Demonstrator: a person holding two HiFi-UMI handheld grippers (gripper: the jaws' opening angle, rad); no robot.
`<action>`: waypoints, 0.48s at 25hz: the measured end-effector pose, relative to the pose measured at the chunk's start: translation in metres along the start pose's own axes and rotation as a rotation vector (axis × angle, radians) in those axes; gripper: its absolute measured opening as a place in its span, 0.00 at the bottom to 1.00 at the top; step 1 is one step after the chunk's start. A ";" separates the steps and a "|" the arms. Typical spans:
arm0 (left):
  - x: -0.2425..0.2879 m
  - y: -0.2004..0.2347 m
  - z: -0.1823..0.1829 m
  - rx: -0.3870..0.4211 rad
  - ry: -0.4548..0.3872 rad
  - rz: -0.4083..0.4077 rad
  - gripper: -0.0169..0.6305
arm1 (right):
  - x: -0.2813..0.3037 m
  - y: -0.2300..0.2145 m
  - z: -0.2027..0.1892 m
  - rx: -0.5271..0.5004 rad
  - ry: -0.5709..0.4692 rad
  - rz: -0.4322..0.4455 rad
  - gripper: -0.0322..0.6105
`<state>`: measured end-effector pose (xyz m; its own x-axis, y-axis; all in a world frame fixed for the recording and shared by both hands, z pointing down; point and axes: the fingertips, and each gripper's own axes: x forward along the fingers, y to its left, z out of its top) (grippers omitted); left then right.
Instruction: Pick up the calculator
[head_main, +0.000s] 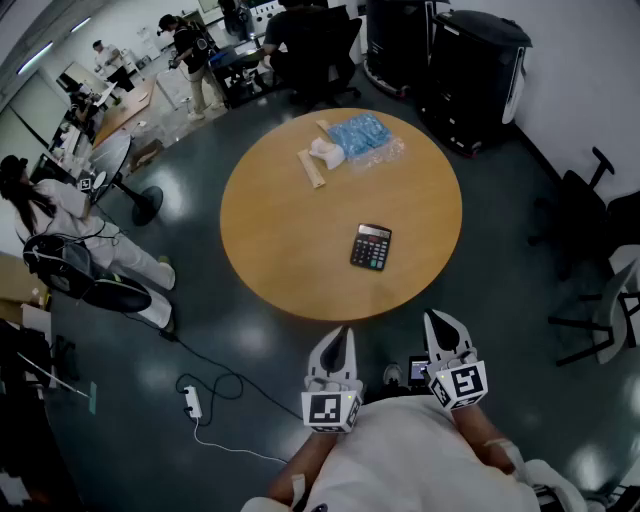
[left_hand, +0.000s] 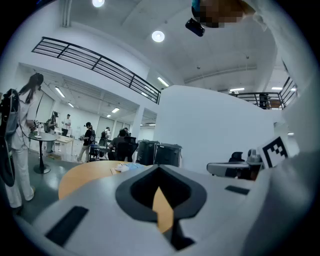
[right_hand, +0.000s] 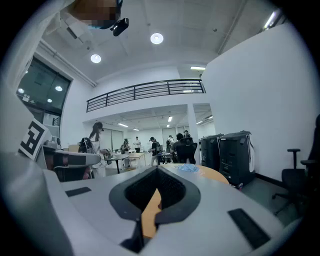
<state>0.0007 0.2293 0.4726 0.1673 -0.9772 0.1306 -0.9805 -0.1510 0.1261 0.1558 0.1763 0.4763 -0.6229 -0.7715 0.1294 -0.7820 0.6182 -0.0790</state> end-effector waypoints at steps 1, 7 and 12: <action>0.000 0.000 0.000 0.000 0.000 -0.001 0.04 | 0.000 0.000 0.000 0.000 0.001 0.000 0.07; 0.000 0.000 -0.002 -0.001 0.004 -0.004 0.04 | 0.000 0.002 -0.001 0.001 0.002 0.002 0.07; -0.004 -0.002 -0.004 -0.003 0.008 0.003 0.04 | -0.004 0.002 -0.004 0.010 0.005 0.007 0.07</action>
<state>0.0023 0.2337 0.4755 0.1648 -0.9765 0.1392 -0.9808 -0.1473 0.1282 0.1566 0.1810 0.4796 -0.6282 -0.7665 0.1340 -0.7779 0.6219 -0.0900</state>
